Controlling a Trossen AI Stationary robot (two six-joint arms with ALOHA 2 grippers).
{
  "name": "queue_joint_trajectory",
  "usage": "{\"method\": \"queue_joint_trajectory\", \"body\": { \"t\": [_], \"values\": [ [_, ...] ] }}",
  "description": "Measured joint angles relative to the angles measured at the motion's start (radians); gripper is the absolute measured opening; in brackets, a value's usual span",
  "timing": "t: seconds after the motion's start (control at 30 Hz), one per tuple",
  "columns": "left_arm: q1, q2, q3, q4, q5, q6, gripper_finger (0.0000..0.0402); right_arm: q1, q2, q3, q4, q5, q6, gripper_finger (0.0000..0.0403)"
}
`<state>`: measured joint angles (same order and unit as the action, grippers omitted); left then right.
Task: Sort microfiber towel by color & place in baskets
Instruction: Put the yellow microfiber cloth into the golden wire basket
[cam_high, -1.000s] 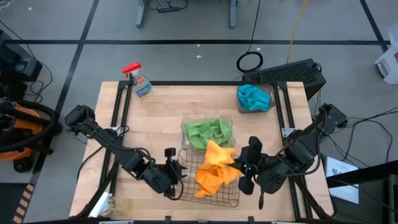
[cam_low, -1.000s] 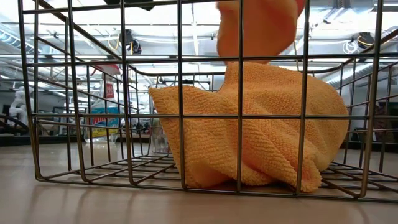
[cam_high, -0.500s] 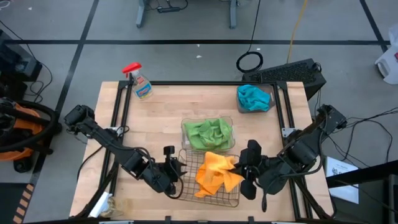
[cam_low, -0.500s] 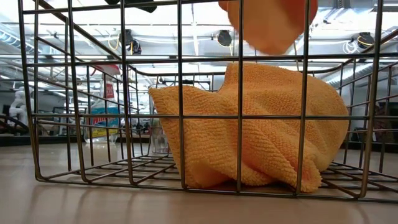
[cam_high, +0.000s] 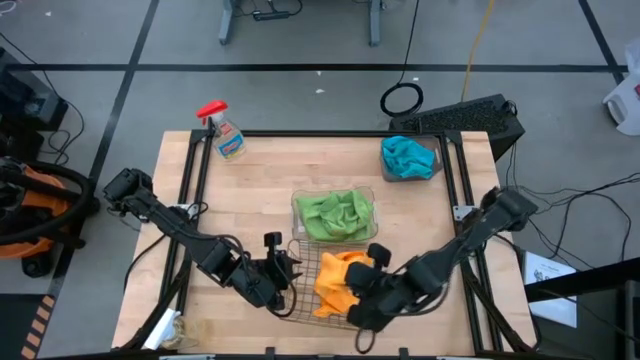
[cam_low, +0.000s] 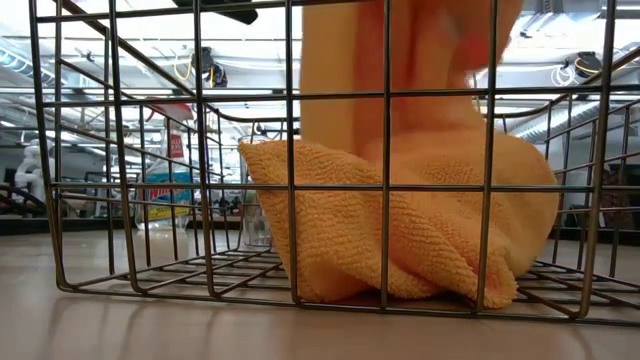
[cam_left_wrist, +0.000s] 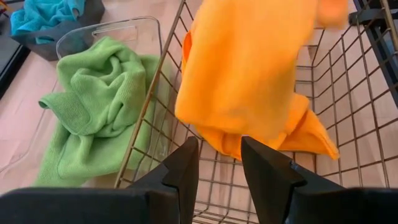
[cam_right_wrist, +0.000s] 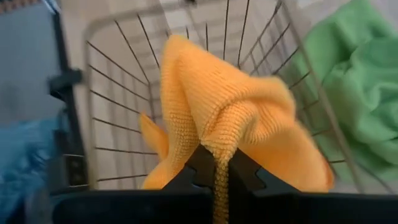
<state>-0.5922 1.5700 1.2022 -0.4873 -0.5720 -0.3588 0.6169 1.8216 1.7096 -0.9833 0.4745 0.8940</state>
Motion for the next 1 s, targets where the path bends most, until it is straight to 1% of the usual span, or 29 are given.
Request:
{"method": "queue_joint_trajectory", "body": {
  "t": [0.17,0.27,0.4,0.73,0.9,1.0],
  "values": [
    [0.0,0.0,0.0,0.001,-0.001,0.001,0.0127,-0.021,0.095,0.0,0.021,-0.014,0.01,0.0003],
    [0.0,0.0,0.0,0.003,-0.001,0.005,0.0127,-0.035,0.141,0.0,0.06,-0.042,0.014,0.0004],
    [0.0,0.0,0.0,0.004,-0.002,0.001,0.0127,-0.055,0.194,0.0,0.089,-0.058,0.058,0.0004],
    [-0.023,0.0,0.0,0.018,-0.002,-0.026,0.0127,-0.067,0.291,0.0,0.082,-0.066,0.189,0.0004],
    [-0.052,0.0,0.0,0.059,-0.002,-0.029,0.0127,-0.068,0.325,0.0,0.088,-0.083,0.235,0.0004],
    [-0.069,0.0,0.0,0.071,-0.002,-0.029,0.0127,-0.07,0.327,-0.001,0.091,-0.056,0.276,0.0005]
  ]
}}
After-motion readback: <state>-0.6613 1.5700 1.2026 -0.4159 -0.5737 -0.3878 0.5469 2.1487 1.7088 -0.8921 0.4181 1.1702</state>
